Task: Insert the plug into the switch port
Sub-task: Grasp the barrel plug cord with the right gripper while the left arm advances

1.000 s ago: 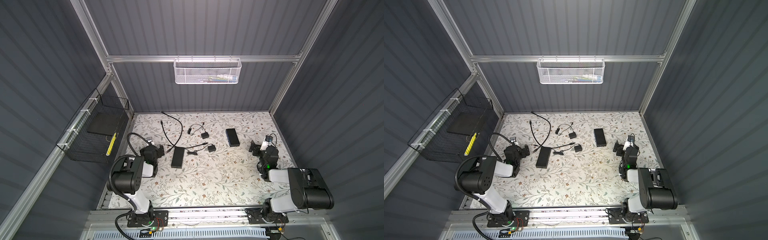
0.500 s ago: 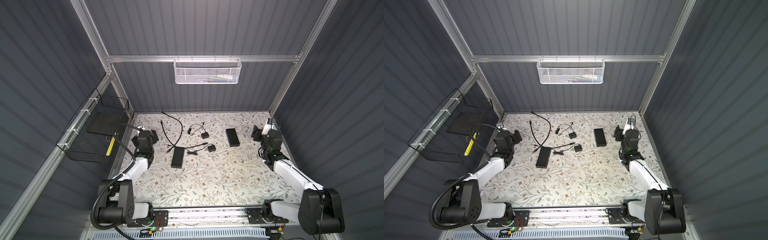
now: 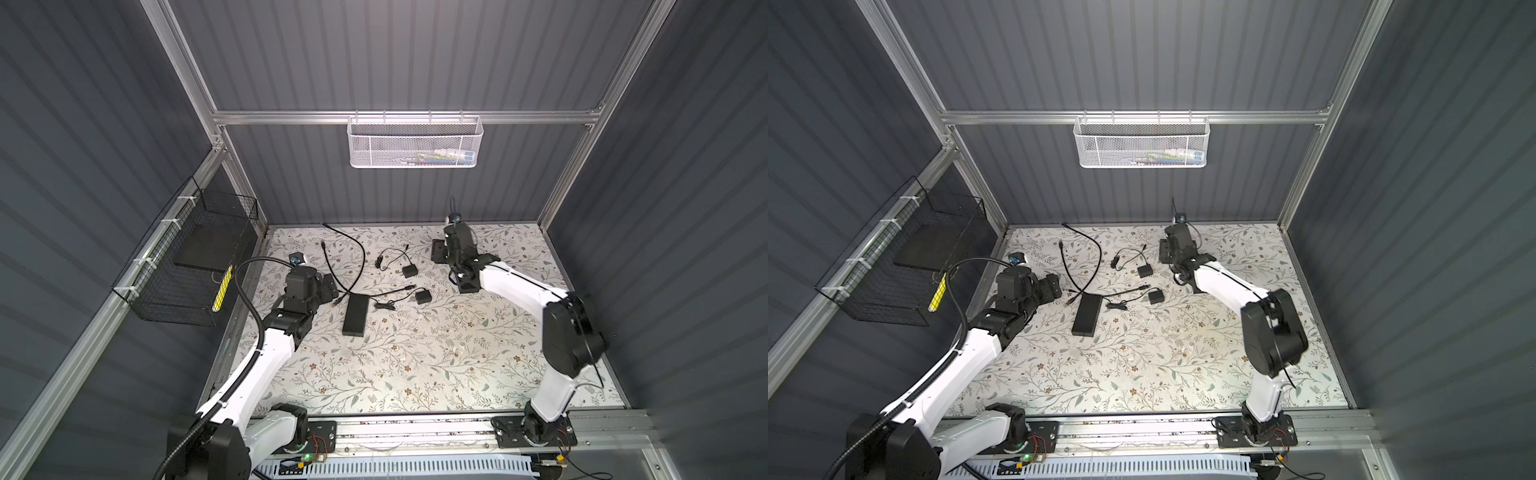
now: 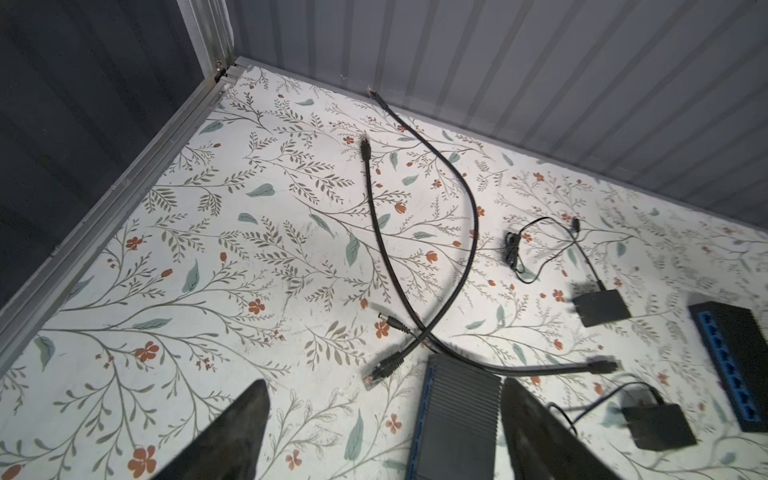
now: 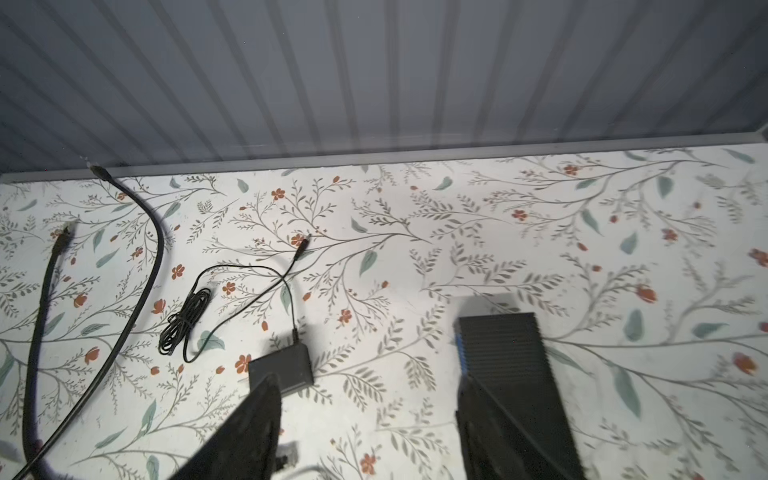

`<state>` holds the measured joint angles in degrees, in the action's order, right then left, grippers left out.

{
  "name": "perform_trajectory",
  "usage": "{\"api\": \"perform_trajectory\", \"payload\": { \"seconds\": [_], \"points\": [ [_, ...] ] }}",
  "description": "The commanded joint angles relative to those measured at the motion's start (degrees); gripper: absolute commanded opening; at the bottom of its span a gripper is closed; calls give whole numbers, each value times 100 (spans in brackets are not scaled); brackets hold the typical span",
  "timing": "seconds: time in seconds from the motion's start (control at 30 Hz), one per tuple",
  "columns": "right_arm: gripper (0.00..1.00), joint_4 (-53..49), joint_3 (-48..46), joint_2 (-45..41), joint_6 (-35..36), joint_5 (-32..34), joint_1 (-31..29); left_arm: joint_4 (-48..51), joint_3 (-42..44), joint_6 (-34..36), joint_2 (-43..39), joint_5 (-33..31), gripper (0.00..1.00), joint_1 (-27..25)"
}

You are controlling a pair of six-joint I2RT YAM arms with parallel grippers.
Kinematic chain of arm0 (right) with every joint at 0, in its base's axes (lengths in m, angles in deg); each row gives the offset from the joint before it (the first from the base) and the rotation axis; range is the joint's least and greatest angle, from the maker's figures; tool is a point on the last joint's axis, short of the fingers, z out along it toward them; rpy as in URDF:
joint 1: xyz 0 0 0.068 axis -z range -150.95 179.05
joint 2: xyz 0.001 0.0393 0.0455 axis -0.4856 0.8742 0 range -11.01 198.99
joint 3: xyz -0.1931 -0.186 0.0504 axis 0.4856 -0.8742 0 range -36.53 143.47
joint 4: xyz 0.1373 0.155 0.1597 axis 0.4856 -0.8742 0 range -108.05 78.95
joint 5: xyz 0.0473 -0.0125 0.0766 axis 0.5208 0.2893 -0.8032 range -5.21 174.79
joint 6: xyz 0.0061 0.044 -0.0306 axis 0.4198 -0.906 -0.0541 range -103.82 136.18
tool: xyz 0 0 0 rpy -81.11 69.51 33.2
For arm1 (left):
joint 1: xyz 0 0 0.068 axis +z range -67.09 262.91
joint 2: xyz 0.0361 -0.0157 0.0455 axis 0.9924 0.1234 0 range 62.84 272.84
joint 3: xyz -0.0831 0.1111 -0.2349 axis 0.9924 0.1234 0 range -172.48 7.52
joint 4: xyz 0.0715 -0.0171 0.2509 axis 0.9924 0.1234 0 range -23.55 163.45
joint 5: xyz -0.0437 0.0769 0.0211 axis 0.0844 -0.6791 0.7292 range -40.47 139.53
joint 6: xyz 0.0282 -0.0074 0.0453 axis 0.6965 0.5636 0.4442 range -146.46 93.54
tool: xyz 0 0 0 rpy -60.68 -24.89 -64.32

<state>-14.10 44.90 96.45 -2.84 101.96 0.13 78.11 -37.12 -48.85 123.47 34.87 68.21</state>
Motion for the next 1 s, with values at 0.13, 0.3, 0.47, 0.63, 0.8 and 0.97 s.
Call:
{"api": "perform_trajectory", "payload": {
  "seconds": [0.13,0.3,0.47,0.63,0.8,0.97],
  "points": [
    [63,-410,1376,1006,202,-931,-548,958,-14,-149,-481,232,88,19],
    [60,-1014,2264,1687,1730,-1822,-1156,1346,-120,-391,-330,611,87,484],
    [47,-2173,3476,2540,2351,-2496,-1440,1405,-46,-500,-381,1009,86,1048],
    [43,-2314,3868,2890,2505,-2707,-1699,1593,-162,-487,-323,1173,86,1310],
    [40,-2104,4070,3262,2839,-2715,-2064,1823,-258,-436,-345,1368,85,1839],
    [35,-2428,5165,4077,2880,-2510,-2176,1942,-249,-398,-316,1876,84,2400]
  ]
}}
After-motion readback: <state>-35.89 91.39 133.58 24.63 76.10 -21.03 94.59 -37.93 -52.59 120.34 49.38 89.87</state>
